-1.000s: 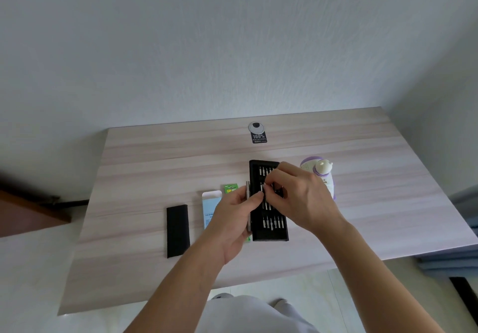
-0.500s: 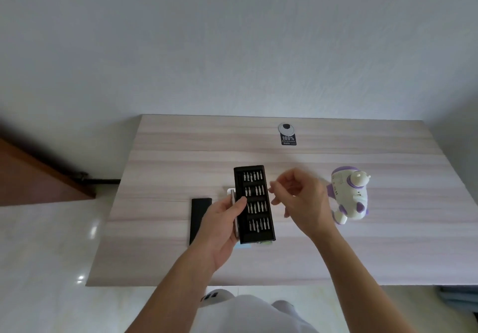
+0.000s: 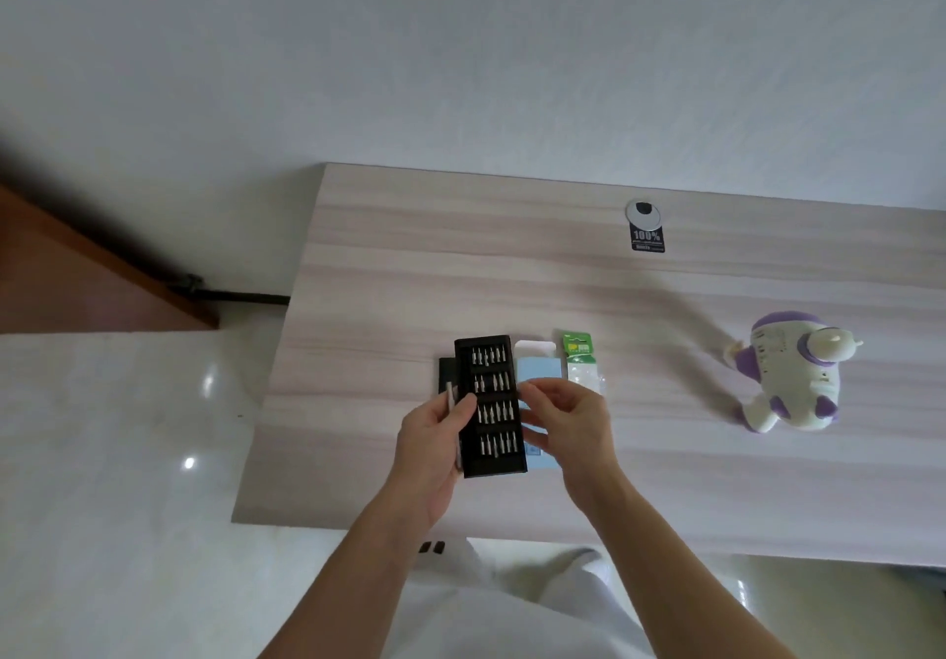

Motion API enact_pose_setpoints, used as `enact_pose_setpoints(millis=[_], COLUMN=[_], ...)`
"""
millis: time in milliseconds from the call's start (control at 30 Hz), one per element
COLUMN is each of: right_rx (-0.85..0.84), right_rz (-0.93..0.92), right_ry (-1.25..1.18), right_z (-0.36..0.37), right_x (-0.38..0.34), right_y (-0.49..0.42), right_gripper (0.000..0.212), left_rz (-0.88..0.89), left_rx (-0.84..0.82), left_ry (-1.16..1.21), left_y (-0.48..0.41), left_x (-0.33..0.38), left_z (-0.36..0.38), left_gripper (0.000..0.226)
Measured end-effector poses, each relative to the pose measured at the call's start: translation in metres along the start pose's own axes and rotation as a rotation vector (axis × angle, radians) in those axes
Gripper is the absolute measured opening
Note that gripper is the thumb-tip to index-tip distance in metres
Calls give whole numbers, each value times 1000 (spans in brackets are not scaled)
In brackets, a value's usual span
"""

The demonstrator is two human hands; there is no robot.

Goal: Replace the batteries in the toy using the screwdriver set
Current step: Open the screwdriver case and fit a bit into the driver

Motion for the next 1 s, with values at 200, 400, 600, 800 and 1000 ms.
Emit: enact_pose_setpoints(millis=[200,400,600,800,1000], right_rx=[94,204,327,325,317], right_rz=[80,85,75,43,41], right_ry=[54,139,283,342,346], right_z=[32,44,50,50,44], right_x=[34,68,82,80,74], right_y=[-20,-45,-55,-58,-57], right_gripper=[5,3,3,2,3], left_rz=[26,154,286,335,329], left_rx=[68,220,278,264,159], left_ry=[-136,-377,-649,-753,-842], left_y=[-33,-70,-84,-91,-99], left_x=[-11,-22,-23,-26,-22], left_z=[-37,-64,-69,-70,-70], left_gripper=[19,22,42,44,41])
Point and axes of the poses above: each hand's wrist, its own y-axis away from the middle knuckle, its own z-axis out of the palm, x = y × z, the point moved 6 cm from there along -y, towards the middle knuckle, and after that the axes turned 9 degrees about y, right-handed, at the moved point
